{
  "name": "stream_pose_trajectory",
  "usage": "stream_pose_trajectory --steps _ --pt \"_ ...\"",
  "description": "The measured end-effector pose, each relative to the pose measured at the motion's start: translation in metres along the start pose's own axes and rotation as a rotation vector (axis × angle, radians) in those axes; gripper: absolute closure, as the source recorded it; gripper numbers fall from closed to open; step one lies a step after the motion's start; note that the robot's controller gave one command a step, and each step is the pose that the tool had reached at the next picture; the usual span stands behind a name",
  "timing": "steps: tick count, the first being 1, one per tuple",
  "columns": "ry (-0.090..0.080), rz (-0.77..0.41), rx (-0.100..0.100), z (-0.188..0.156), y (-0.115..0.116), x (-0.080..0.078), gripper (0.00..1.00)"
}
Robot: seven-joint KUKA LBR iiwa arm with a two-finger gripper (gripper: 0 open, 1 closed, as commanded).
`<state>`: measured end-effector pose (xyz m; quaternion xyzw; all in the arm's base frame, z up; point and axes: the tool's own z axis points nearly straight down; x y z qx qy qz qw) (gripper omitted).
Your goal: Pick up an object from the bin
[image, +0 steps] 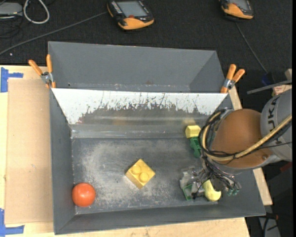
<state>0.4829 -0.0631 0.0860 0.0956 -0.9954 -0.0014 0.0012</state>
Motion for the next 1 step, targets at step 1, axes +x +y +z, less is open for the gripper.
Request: stream_pose_trajectory --steps 1 --pt "0.0 -0.002 -0.001 -0.0112 0.0011 0.0 1.0"
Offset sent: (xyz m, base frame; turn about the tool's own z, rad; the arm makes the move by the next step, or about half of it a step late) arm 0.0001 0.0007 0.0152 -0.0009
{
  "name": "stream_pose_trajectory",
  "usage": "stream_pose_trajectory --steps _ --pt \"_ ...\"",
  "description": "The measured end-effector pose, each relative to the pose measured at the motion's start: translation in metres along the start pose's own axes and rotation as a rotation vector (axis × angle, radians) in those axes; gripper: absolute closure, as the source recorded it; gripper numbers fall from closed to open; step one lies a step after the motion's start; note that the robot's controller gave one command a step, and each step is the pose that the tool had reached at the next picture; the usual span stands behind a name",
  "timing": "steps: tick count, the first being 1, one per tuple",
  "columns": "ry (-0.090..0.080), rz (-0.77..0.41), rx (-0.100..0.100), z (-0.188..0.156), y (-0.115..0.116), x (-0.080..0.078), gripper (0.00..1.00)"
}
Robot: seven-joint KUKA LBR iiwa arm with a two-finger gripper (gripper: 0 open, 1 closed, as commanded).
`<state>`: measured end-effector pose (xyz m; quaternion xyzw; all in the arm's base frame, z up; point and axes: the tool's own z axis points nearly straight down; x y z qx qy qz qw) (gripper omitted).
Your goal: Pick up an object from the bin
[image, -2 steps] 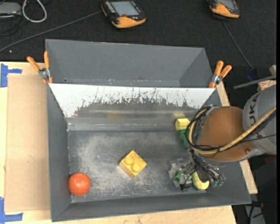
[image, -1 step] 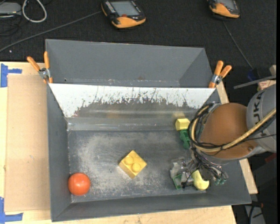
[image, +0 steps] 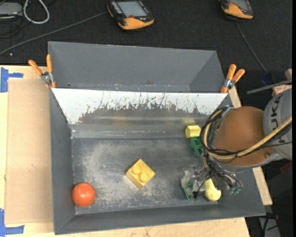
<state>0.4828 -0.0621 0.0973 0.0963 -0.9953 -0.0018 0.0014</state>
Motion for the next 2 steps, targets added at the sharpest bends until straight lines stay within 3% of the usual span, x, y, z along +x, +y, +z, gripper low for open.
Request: stream_pose_trajectory --steps 2 --pt "0.002 -0.002 -0.002 -0.024 0.002 0.0 1.0"
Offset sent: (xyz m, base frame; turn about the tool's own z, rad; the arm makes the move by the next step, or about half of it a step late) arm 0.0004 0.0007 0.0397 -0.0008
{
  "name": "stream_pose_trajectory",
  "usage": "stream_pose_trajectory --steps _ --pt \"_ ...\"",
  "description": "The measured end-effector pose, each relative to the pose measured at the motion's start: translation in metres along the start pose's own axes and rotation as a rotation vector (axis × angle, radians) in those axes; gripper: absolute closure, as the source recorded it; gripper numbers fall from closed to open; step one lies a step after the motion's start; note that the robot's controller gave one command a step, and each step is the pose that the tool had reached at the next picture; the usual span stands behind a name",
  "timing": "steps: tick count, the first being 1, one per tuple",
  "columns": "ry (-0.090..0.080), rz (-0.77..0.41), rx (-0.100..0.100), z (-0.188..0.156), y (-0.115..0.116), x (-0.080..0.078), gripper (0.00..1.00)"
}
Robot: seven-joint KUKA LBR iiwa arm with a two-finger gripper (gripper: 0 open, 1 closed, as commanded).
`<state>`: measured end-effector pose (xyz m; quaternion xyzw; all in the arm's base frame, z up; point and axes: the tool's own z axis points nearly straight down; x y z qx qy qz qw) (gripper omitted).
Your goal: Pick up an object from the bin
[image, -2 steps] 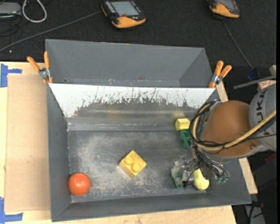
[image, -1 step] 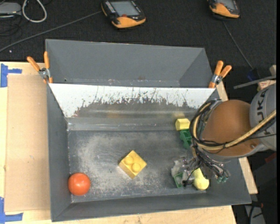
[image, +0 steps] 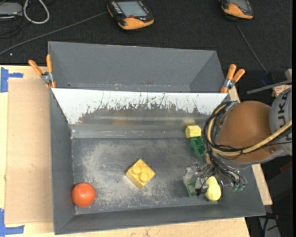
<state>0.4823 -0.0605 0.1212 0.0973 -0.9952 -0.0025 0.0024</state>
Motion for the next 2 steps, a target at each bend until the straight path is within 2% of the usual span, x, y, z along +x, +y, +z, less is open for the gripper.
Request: stream_pose_trajectory --steps 2 --pt "0.002 0.0 -0.001 -0.023 0.001 0.0 1.0"
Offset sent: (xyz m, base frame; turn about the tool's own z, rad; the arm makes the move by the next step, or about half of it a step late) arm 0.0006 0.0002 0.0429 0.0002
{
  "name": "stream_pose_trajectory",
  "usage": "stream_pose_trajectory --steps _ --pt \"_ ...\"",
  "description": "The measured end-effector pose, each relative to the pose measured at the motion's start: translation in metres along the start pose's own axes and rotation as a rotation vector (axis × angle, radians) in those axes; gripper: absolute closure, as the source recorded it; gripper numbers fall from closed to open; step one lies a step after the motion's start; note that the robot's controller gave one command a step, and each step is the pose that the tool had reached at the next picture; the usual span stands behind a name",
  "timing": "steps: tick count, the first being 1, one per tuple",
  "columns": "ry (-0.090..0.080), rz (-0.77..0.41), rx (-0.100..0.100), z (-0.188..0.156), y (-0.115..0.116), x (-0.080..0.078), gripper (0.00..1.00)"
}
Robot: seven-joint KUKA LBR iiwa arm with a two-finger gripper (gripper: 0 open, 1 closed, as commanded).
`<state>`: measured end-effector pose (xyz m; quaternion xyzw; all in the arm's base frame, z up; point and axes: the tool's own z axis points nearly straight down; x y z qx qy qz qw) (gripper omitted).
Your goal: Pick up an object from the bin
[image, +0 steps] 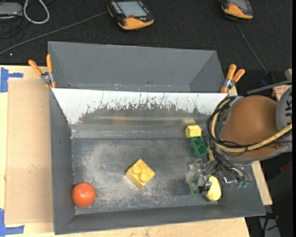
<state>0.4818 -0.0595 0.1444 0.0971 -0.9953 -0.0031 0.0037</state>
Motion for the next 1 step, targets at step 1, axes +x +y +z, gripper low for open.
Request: stream_pose_trajectory --steps 1 --pt "-0.003 0.0 0.001 -0.0158 -0.0001 -0.0008 1.0"
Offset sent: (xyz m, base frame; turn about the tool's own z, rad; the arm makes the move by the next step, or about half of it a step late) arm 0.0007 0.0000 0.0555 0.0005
